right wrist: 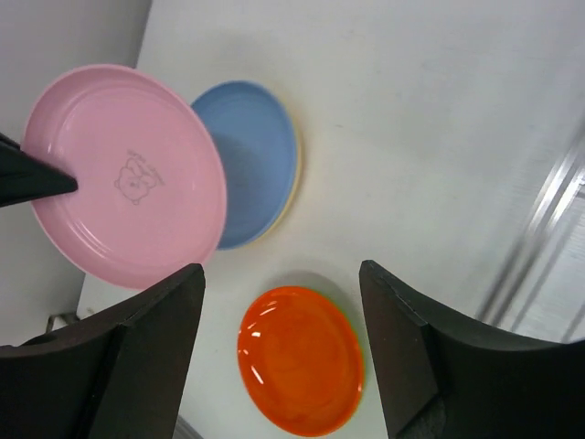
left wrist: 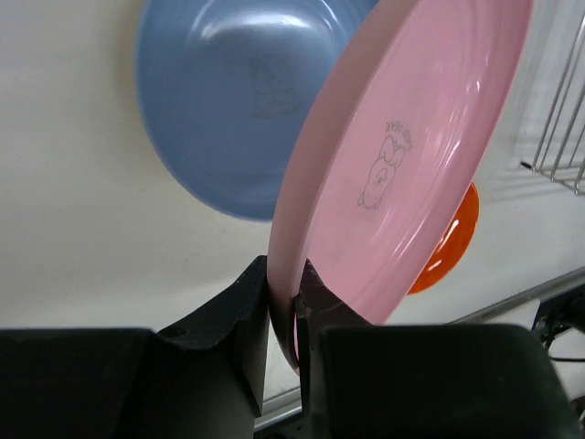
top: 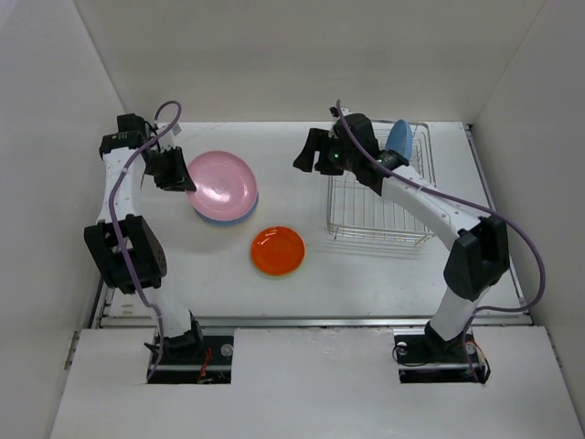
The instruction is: Unload the plates from the dish rack
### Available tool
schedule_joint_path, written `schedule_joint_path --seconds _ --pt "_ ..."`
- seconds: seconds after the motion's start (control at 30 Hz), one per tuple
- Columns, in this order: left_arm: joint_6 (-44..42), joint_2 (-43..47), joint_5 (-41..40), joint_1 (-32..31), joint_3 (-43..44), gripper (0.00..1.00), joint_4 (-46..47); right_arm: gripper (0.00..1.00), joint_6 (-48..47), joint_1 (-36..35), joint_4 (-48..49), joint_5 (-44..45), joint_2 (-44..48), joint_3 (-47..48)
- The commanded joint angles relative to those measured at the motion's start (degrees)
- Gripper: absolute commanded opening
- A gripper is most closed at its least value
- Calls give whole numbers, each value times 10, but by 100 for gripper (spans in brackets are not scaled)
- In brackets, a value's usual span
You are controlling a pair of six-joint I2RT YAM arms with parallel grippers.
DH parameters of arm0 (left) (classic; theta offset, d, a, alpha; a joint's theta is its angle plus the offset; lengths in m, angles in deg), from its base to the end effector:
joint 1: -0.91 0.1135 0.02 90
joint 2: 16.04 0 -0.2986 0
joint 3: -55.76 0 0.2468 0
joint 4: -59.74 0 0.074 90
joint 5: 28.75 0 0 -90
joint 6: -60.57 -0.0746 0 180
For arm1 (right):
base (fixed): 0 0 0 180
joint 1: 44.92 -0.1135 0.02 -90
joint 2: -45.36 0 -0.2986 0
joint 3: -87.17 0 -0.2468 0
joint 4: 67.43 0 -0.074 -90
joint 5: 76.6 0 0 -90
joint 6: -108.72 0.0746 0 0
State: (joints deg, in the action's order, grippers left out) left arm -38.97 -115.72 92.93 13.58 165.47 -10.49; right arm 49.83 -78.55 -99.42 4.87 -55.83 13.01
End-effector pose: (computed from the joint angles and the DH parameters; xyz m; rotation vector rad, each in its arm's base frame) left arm 0.3809 0.0455 0.3315 0.1192 2.4800 -0.5624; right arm 0.3729 0.2613 0.3586 -0.1449 2.1483 0.8365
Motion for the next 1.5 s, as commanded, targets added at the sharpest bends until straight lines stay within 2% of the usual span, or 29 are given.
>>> schedule_joint_path --seconds 0.0,0.27,0.33,0.4,0.43,0.47,0.57,0.6,0.87,1.07,1.17,1.33,1.47 --pt "40 -40 9 8 31 0 24 74 19 -4 12 33 56 -19" --pt "47 -183 -1 8 71 0 -9 74 13 -4 7 26 74 -56" --pt "41 -213 -1 8 78 10 -17 74 13 -4 7 26 79 -56" --pt "41 -225 -35 8 78 17 -17 74 8 -4 7 26 79 -62" --pt "41 -225 -47 3 78 29 -11 74 8 -4 7 26 85 -62" --pt "41 -225 -66 3 78 37 -11 74 8 -4 7 21 85 -62" --pt "29 -219 -93 -11 72 51 -6 74 3 -4 7 21 90 -62" --pt "23 -219 -113 -12 72 53 -6 74 3 -4 7 21 90 -62" --pt "18 -171 -163 -30 52 63 12 76 3 2 -55 77 109 -33" --pt "18 -113 -224 -48 46 64 36 80 -19 13 -106 137 154 -8" --pt "8 -94 -242 -59 41 72 44 81 -26 19 -111 142 167 -8" --pt "-12 -152 -255 -70 78 74 -15 81 -38 19 -133 149 173 3" --pt "-12 -149 -255 -70 78 74 -12 81 -38 29 -157 186 173 15"
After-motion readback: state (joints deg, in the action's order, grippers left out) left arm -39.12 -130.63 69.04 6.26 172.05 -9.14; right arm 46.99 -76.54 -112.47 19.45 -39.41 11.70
